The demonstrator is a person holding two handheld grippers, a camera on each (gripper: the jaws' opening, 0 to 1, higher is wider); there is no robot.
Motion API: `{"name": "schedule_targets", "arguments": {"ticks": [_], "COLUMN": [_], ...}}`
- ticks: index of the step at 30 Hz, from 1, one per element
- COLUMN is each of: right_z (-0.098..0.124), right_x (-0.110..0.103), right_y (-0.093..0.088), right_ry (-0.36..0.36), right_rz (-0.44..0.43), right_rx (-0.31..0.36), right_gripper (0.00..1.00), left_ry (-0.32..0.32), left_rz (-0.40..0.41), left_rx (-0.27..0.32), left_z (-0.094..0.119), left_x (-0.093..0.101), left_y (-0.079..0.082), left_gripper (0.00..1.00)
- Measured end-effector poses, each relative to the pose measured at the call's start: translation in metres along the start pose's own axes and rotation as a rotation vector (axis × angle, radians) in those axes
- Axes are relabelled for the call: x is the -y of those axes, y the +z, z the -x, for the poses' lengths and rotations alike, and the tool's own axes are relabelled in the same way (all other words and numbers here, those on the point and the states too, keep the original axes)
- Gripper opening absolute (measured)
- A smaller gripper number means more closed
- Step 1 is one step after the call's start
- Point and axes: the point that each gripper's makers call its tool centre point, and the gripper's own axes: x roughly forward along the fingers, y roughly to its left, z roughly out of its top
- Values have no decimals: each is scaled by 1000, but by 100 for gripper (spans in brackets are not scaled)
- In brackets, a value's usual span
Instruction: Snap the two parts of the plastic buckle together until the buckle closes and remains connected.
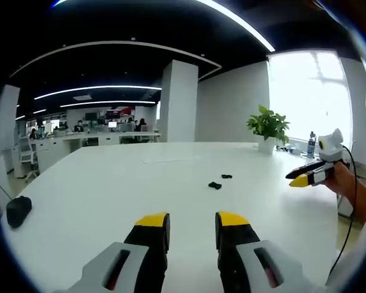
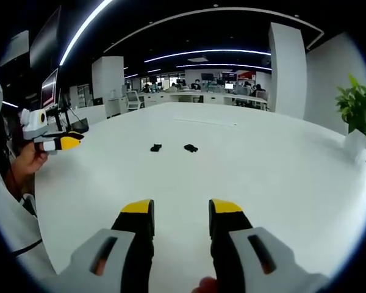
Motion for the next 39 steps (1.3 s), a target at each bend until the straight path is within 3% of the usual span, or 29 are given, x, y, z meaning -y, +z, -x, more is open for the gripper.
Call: {"name": "schedule_targets", "arguments": {"ticks": [14,39], "right_z": [-1,-21], "right_x": [2,13], "right_y": [1,21], "right_ry": [-3,15], "right_rz": [4,53], "right_rx": [0,3], "right_gripper": [36,35], "left_ry": [6,-22], "left_rz": [3,2], "left_rx": [0,-5], "left_z": [1,-11], "left_x": [-3,-7], "left_y": [-1,4], "left_gripper": [29,29]}}
